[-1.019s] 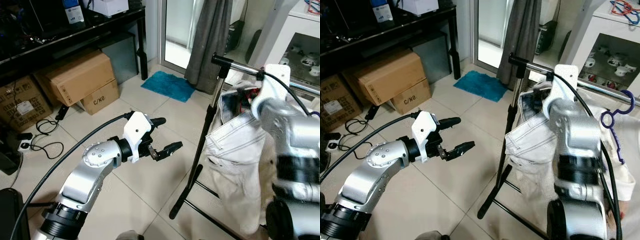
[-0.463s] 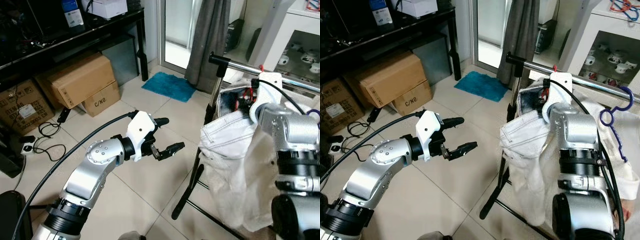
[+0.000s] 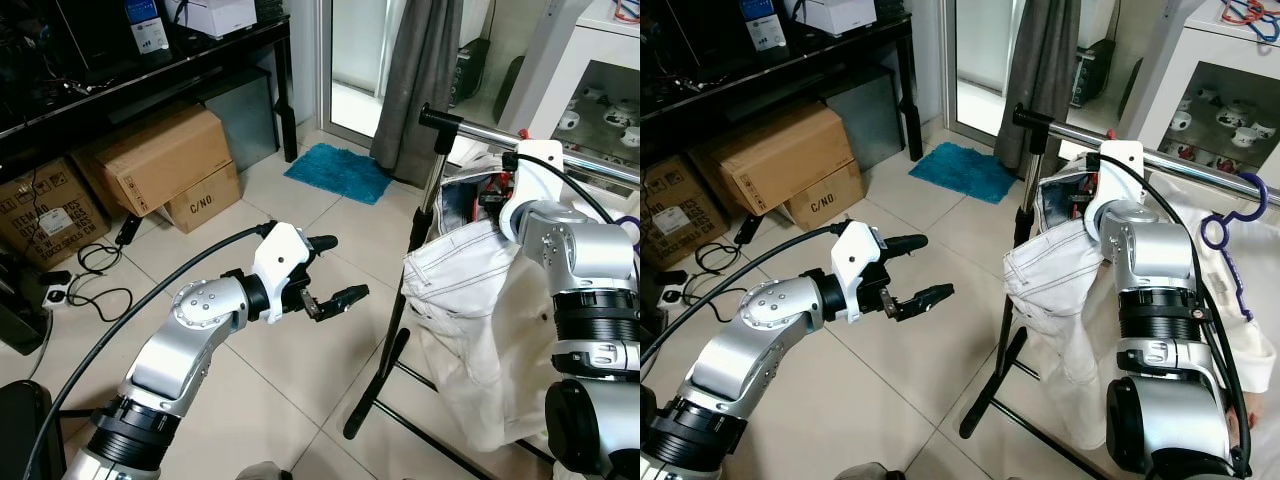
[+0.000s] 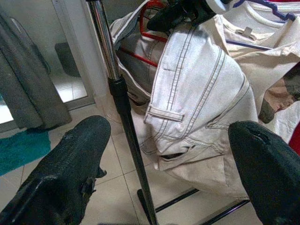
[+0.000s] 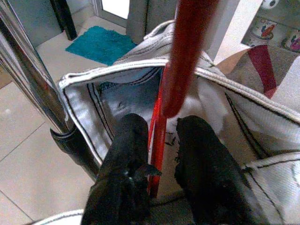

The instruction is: Hang hanger

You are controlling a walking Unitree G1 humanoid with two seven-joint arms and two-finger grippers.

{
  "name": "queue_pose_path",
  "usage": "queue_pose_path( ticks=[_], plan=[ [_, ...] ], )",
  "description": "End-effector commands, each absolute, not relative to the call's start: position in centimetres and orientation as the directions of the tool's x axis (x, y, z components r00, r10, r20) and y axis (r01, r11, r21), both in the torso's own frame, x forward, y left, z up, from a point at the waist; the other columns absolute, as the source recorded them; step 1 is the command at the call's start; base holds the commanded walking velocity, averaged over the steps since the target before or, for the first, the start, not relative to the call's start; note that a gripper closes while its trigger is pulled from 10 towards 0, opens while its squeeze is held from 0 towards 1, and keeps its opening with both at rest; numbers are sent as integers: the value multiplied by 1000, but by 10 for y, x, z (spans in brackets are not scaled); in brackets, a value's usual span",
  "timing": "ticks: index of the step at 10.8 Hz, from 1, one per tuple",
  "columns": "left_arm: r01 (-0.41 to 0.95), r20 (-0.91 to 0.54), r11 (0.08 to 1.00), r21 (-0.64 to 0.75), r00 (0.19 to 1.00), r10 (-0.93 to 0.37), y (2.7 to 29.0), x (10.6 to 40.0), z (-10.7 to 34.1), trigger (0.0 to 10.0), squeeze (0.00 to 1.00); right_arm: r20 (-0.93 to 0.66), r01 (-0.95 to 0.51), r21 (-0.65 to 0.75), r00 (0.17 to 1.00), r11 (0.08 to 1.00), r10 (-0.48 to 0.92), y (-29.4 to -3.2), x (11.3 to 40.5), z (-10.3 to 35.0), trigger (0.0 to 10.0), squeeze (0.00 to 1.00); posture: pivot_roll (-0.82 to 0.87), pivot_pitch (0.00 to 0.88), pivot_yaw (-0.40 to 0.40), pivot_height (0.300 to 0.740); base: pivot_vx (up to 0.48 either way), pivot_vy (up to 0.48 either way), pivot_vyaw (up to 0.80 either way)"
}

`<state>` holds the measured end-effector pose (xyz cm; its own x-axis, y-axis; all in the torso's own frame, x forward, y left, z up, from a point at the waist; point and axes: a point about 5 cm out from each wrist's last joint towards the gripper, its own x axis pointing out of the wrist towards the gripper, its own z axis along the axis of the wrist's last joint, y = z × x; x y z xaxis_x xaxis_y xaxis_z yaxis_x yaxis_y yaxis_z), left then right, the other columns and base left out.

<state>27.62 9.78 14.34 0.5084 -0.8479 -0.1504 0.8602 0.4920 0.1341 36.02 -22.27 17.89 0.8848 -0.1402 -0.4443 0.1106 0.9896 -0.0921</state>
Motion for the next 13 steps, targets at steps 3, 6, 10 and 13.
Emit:
queue_pose_path(
  ticks=[3,6,10,13],
  plan=[
    [848,-160,506,156,527,-834,99,278,142,10000,0,-436,88,-88,892,992,-118,-221,363,182,0,0,-33,0,59,740,0,0,0],
    [806,-159,566,173,590,-792,104,285,141,10000,0,-438,81,-81,892,993,-108,-220,363,181,0,0,-31,0,60,740,0,0,0],
    [774,-116,611,166,631,-767,106,286,143,10000,0,-436,57,-65,896,996,-80,-218,360,175,0,0,-15,0,48,740,0,0,0],
    [793,-121,587,162,606,-786,105,281,141,10000,0,-393,61,-53,916,997,-77,-215,356,178,0,0,-9,0,53,740,0,0,0]
  ],
)
